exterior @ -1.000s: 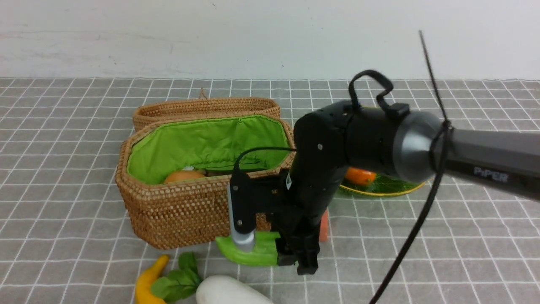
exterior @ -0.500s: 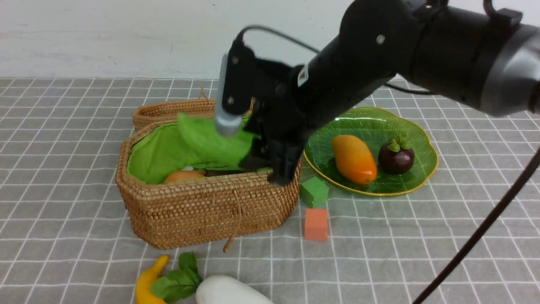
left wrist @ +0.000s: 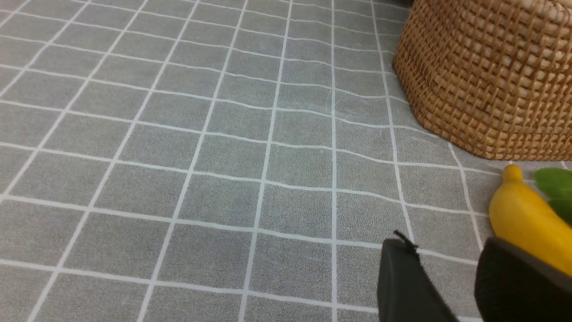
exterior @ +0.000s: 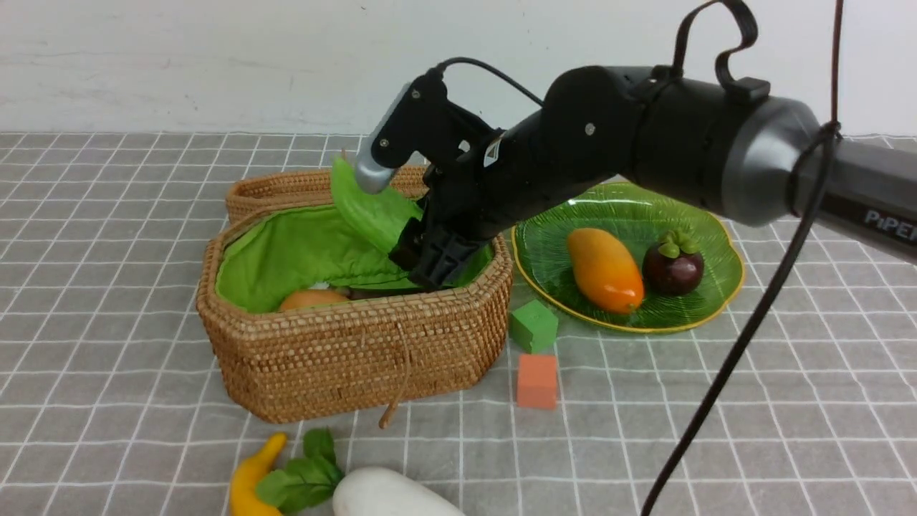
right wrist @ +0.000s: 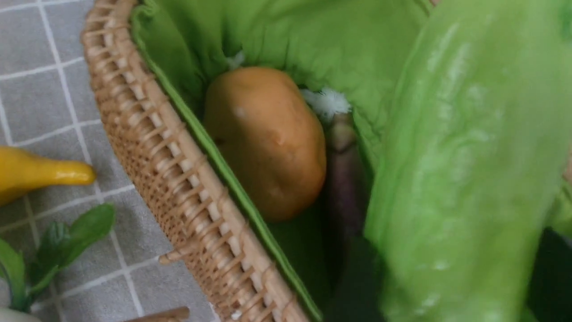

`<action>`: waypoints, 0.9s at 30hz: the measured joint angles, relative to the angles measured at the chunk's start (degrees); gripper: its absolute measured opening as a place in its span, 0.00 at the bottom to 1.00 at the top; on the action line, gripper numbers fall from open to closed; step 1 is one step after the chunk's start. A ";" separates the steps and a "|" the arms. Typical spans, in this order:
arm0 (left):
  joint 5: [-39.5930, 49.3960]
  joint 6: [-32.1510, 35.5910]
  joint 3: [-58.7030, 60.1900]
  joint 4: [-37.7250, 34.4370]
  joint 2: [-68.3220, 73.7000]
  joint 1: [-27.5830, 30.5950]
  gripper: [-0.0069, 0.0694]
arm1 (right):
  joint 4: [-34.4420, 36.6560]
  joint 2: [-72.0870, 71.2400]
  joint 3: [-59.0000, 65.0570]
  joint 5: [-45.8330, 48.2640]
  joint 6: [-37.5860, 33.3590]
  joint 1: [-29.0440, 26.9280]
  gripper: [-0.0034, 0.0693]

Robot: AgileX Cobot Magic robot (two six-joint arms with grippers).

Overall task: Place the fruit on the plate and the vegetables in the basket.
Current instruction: Take a chayote with your right arm and place it on the basket on the left, then take a daikon with your right arm and place it on the basket on the left.

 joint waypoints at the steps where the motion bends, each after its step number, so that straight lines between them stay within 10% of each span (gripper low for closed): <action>1: 0.00 0.00 0.00 0.00 0.00 0.00 0.40 | 0.00 -0.31 0.00 0.19 2.08 0.00 0.92; 15: 0.00 0.00 0.00 0.00 0.00 0.00 0.40 | 0.34 -9.67 4.00 31.27 18.06 1.40 0.83; 27: 0.00 0.00 0.00 0.00 0.00 0.00 0.40 | 1.17 -9.07 24.57 11.25 19.56 12.28 0.82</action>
